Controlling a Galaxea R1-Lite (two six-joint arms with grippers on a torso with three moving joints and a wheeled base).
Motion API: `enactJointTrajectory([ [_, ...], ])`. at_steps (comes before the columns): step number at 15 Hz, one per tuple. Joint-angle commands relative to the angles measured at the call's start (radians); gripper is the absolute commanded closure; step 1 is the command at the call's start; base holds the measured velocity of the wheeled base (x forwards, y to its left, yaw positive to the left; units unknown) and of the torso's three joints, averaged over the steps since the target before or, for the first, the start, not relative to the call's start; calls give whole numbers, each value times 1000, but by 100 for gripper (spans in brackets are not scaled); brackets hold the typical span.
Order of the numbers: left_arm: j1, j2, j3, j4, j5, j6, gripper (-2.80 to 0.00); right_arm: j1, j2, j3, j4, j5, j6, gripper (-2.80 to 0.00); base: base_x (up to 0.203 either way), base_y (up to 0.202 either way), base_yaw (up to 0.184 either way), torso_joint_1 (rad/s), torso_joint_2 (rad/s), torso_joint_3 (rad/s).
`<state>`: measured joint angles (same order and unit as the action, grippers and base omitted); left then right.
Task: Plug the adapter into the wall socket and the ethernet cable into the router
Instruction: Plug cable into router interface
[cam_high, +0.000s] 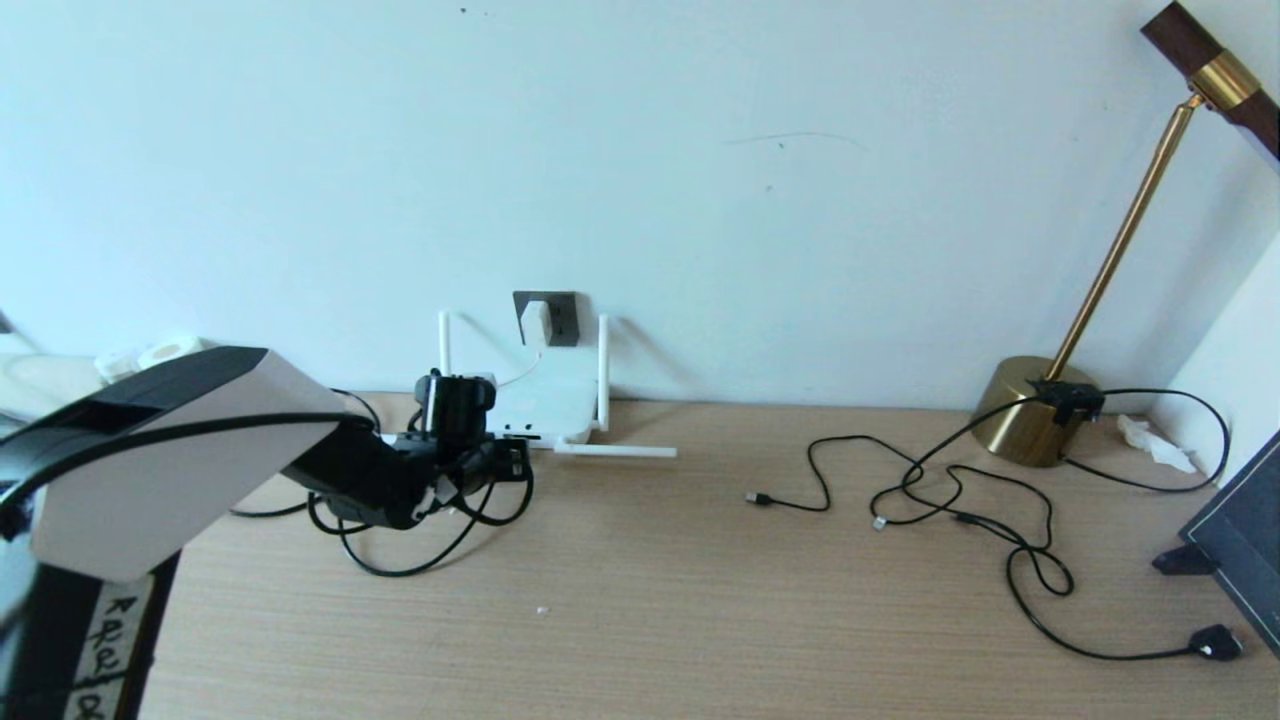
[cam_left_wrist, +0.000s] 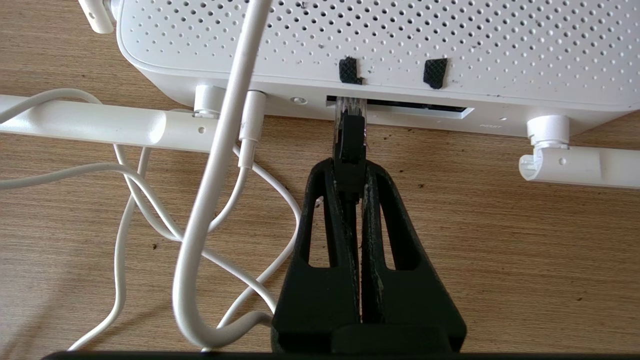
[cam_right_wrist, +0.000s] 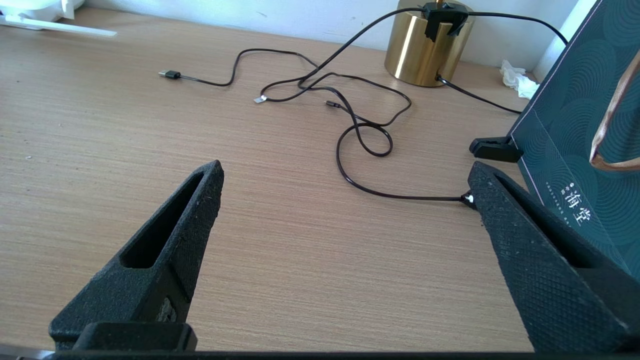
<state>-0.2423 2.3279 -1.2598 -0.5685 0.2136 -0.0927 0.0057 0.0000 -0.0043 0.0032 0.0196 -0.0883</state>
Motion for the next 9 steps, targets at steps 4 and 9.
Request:
enactJointTrajectory([
  [4,2,8,-10,-10,1,0,0,0,2,0,0,0,-1,-280,0,0,0,0,0,0],
  [9,6,8,-10,-10,1,1,0,0,2,0,0,0,-1,-280,0,0,0,0,0,0],
])
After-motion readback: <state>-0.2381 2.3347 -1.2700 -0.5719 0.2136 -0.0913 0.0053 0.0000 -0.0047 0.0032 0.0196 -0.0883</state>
